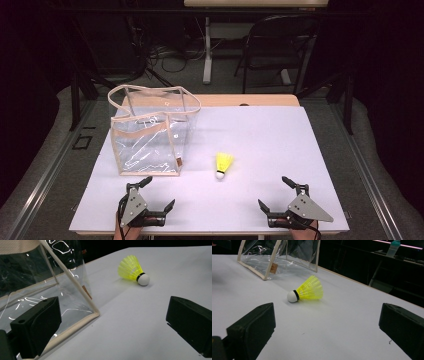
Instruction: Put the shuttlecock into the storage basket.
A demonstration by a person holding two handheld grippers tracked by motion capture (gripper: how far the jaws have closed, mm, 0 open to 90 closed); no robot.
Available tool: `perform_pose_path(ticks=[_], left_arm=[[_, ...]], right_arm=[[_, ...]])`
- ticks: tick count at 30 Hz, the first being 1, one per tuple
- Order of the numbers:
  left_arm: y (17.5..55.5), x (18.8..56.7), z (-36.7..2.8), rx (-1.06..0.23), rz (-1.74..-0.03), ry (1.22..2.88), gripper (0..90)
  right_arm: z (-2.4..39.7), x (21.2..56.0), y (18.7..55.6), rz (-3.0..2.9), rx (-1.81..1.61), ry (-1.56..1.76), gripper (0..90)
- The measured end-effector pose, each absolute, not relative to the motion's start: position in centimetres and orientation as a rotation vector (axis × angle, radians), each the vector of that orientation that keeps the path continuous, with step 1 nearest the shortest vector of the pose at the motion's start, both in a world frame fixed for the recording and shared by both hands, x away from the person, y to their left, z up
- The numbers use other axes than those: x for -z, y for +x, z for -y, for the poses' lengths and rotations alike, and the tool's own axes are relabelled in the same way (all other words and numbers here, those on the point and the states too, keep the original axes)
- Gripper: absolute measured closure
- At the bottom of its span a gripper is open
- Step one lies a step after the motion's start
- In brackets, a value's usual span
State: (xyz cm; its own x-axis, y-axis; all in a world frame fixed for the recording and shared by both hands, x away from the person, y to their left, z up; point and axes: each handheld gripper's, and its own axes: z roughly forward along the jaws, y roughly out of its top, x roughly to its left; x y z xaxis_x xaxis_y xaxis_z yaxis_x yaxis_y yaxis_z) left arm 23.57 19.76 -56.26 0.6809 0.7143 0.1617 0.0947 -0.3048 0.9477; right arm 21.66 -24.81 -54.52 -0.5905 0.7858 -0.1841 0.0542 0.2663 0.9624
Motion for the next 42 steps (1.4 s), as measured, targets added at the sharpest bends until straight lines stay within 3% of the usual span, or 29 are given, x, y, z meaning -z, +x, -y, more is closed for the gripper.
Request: perform_pose_path(ticks=[42], left_arm=[[25.6, 55.6, -13.3, -0.621, -0.775, 1.947, 0.0]], right_arm=[[24.8, 54.7, 21.8, -1.88, -1.371, 0.781, 0.4]])
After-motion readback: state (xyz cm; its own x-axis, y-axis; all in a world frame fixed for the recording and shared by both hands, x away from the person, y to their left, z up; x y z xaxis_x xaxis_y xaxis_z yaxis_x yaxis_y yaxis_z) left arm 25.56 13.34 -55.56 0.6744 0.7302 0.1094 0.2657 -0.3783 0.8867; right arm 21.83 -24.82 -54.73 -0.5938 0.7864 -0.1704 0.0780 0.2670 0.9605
